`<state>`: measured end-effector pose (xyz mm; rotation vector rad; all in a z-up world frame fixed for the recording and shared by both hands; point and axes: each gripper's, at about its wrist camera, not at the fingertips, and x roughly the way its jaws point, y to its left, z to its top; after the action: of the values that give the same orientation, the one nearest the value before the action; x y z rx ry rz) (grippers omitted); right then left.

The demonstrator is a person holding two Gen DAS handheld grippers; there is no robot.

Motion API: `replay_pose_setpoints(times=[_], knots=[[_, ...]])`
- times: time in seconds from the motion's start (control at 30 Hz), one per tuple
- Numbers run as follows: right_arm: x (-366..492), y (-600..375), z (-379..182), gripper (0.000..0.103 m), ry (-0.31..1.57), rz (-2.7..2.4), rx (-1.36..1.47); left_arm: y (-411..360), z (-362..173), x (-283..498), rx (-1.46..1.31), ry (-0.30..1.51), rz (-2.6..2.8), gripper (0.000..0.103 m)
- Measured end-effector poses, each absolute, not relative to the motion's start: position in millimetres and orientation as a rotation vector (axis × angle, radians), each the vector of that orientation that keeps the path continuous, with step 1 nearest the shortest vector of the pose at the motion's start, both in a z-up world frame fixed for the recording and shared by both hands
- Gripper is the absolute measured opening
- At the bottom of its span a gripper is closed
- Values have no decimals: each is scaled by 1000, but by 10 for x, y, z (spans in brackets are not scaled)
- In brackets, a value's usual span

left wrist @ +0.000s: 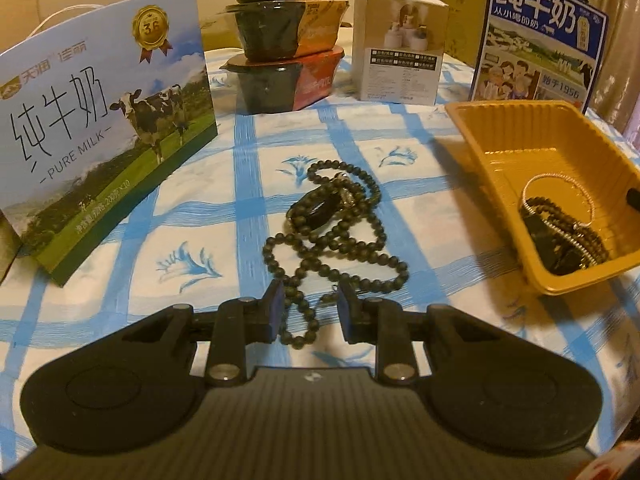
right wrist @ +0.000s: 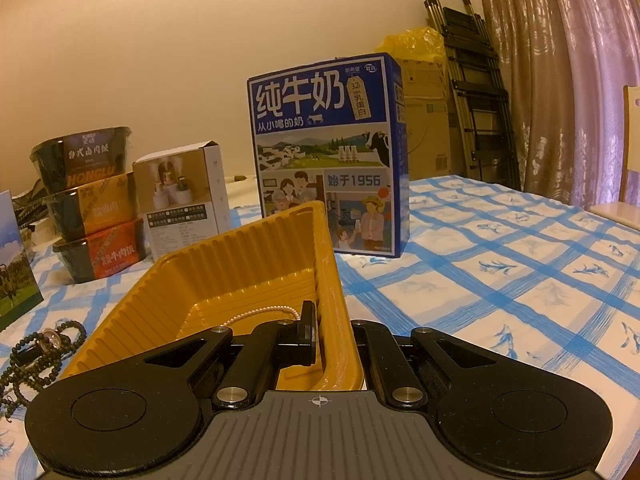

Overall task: Organize jewelry
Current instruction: 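Grasp a dark bead strand with a silver pendant using the left gripper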

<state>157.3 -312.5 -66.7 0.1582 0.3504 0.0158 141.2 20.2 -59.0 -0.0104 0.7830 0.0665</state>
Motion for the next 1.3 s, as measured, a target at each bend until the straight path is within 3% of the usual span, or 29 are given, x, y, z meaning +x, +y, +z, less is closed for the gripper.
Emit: replay_pose_setpoints(times=[0.63,0.7,0.77,1.0,1.17,1.3], knots=[[1557,-3173,-684,5,353,14,155,306,-742,2121,50,769,23,25],[1553,-3183,-686,5,353,15,155,298,-771,2117,50,779,19,11],[1555,-3177,-686,5,354,15,154,290,-760,2066,45,773,6,6],[1553,-3181,-686,5,355,14,154,143,-663,1690,21,785,-134,6],[1556,-3170,-684,5,353,14,153,126,-582,1612,39,765,-161,9],[1553,-3173,-686,5,354,13,153,181,-500,1766,54,739,-153,27]])
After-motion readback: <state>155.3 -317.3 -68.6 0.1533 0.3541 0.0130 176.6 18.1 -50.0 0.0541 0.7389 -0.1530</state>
